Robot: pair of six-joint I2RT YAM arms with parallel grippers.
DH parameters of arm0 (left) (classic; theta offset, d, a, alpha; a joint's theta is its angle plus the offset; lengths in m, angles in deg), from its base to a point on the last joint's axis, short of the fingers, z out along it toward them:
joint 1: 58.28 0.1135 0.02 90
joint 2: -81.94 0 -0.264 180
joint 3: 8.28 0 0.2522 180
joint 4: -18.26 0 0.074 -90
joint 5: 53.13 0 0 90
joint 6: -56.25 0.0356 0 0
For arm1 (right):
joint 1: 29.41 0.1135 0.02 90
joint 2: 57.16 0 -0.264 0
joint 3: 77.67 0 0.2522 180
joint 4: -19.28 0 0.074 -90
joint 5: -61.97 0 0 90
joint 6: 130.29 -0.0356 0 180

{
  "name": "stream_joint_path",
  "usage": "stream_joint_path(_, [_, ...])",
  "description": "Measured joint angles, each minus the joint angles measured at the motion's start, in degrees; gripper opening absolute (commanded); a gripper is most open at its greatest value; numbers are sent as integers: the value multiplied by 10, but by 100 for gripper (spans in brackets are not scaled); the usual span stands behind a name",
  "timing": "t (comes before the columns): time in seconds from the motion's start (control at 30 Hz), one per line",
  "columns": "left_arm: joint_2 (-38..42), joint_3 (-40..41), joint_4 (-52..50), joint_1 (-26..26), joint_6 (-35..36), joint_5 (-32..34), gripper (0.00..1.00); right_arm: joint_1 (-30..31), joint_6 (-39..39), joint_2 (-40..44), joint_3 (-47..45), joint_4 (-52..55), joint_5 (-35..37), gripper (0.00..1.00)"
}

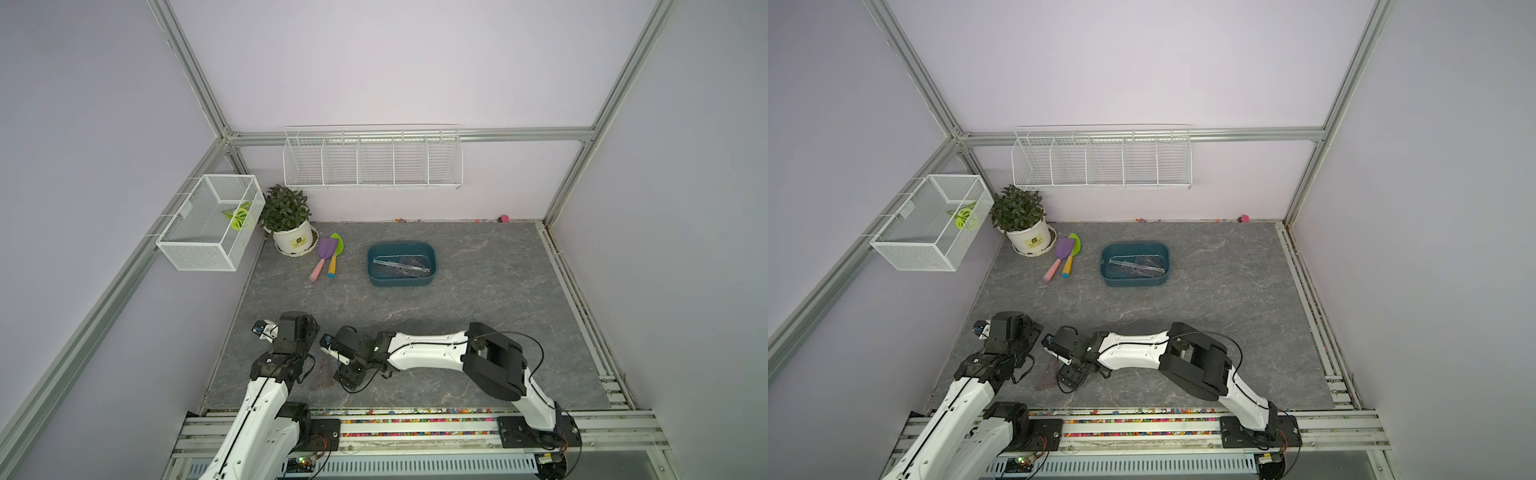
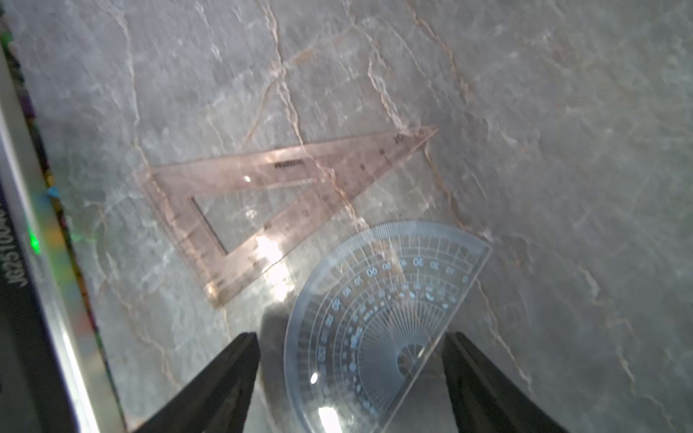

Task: Put the scattered rulers into the storage box
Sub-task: Move the ruler to the center of the board, then pick up the ruler from the center of the board.

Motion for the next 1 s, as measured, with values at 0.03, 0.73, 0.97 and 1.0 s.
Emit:
stream_joint_path(0.03, [0, 0, 2, 1, 3, -3, 81, 0, 1, -3, 5, 1, 4, 70])
stream_joint_path(0.73, [-80, 36, 125, -33, 64, -163, 72, -93, -82, 122, -220, -125, 68, 50])
stream_joint_path(0.97, [-119, 23, 151, -125, 76, -186, 72, -122, -116, 164, -276, -145, 47, 52])
stream_joint_path(1.0, [-125, 18, 155, -135, 79, -191, 72, -127, -120, 172, -285, -146, 36, 53])
